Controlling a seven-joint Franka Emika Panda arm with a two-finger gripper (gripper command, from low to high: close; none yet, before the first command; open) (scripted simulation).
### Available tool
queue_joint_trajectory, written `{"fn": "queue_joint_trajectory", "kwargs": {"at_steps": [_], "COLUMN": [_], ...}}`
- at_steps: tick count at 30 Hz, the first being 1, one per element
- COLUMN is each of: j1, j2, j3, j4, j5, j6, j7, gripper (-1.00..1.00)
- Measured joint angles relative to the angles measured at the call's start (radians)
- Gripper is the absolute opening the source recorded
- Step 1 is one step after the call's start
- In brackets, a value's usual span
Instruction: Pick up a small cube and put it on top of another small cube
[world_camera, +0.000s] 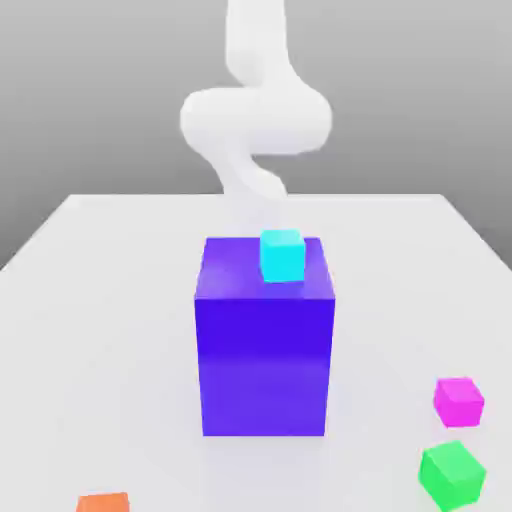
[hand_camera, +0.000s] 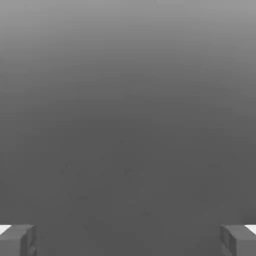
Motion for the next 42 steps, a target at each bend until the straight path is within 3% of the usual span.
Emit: {"fn": "queue_joint_trajectory", "kwargs": {"at_steps": [17, 24, 29, 30, 37, 42], "j1": [0.316, 0.417, 0.478, 0.488, 0.489, 0.444], "j2": [0.622, 0.878, 1.06, 1.089, 1.092, 0.935], "j3": [0.122, 0.182, 0.119, 0.106, 0.105, 0.168], "j4": [-0.184, -0.254, -0.229, -0.223, -0.222, -0.256], "j5": [-0.035, -0.093, -0.175, -0.188, -0.192, -0.111], "j6": [0.3, 0.424, 0.558, 0.58, 0.581, 0.458], "j7": [-0.581, -0.778, -0.741, -0.732, -0.729, -0.791], "gripper": [0.0, 0.0, 0.0, -1.0, -1.0, -1.0]}}
